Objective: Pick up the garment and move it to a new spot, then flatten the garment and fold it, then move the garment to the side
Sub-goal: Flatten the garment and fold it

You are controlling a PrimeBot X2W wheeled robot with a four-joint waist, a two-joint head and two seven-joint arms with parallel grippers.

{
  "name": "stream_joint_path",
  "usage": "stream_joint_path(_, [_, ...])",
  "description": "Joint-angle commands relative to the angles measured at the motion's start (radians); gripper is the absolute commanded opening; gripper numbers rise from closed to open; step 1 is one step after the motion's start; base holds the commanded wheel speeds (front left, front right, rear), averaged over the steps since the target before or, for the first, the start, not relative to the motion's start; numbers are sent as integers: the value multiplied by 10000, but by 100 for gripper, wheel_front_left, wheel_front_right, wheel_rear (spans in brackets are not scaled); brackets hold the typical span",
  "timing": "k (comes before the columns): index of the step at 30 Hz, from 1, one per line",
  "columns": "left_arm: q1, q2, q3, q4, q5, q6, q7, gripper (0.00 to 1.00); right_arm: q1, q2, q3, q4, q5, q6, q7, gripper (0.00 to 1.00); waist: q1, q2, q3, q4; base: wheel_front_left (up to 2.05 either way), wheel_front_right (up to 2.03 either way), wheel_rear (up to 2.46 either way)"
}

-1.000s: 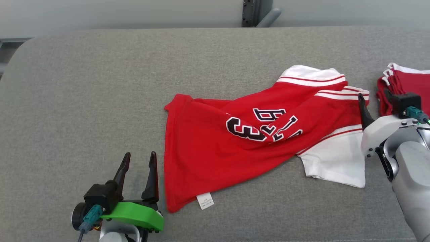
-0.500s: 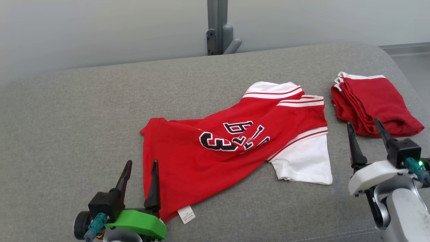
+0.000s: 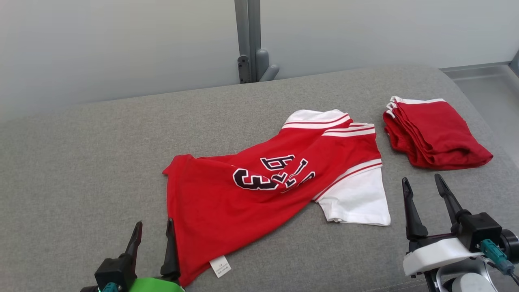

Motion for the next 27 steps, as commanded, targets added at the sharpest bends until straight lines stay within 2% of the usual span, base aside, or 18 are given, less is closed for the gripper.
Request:
stream_joint_path(1, [159,28,-11,-37,63,79,-23,100,205,59,-25,-158,-107,-16,-35,100,0,0,-39,69,0,0,0])
stream_joint_path(10, [250,26,-169,-20,-38,186,-23,100,576,327,9,-434,-6,-16,-36,100,0,0,-69,285,0,0,0])
stream_joint_path(27, [10,26,-217,44,50,146,-23,100,480,364,55,-153,75,-16,-36,100,0,0,-16,307,0,0,0])
